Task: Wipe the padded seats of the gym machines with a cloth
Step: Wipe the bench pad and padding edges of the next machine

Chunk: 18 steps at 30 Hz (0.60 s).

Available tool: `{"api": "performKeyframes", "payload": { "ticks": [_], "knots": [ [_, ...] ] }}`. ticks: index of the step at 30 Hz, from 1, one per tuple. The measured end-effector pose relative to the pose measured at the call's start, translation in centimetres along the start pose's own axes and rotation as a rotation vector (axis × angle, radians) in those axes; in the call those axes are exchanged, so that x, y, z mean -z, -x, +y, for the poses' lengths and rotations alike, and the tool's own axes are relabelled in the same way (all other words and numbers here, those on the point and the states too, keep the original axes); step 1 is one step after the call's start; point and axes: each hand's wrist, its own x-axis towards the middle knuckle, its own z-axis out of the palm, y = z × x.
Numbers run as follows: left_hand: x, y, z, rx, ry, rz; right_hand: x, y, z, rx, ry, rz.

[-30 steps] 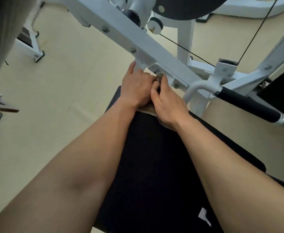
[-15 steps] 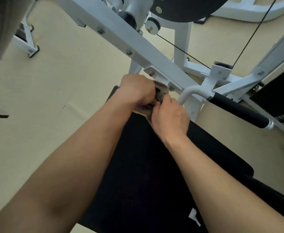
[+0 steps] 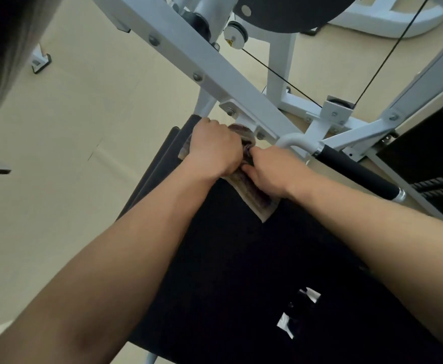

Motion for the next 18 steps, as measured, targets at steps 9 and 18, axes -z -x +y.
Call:
{"api": "performKeyframes", "payload": {
  "ticks": [9,18],
  "knots": [
    [-2.7,2.9,10.0,-0.224,0.21,0.165,-1.5,9.2,8.8,-0.081,-0.06,-0.28],
    [0.4,0.9,24.1,-0.632,0.201,-0.273,-5.9,19.4,15.8,-0.585,-0.552,-0.456]
  ]
}}
